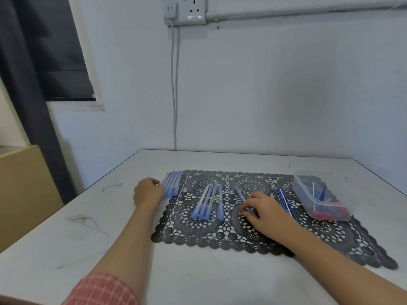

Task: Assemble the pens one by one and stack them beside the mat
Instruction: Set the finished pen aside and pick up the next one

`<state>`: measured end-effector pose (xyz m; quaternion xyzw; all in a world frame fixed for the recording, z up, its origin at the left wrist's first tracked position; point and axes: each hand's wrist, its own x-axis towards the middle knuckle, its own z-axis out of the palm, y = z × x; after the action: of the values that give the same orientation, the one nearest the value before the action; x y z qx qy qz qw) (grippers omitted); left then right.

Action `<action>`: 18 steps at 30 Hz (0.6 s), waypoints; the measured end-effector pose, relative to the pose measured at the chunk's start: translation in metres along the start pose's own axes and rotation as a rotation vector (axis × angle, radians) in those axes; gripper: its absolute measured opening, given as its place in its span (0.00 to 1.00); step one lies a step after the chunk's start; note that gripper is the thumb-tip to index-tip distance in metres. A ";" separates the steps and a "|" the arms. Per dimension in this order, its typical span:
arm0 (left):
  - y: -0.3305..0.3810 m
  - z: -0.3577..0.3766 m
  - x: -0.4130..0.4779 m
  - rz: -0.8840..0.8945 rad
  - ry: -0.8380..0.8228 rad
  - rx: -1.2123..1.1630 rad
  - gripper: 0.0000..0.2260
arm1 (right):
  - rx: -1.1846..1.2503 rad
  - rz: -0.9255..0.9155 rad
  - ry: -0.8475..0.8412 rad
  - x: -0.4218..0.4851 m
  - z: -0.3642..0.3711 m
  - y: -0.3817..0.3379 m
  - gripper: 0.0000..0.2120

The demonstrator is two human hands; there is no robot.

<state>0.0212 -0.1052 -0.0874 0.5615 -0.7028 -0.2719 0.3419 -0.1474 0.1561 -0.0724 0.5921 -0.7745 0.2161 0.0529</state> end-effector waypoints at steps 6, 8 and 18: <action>0.000 -0.002 -0.002 0.055 0.001 -0.059 0.13 | 0.023 0.108 0.023 0.001 -0.003 0.002 0.08; -0.001 -0.002 -0.001 0.061 0.003 -0.062 0.12 | 0.031 0.141 0.021 0.000 -0.002 0.002 0.10; -0.002 0.000 -0.001 0.092 0.012 -0.041 0.09 | -0.019 0.260 0.008 0.002 0.000 0.006 0.18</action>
<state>0.0222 -0.1046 -0.0887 0.5232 -0.7199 -0.2668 0.3698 -0.1537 0.1557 -0.0732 0.4854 -0.8465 0.2160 0.0332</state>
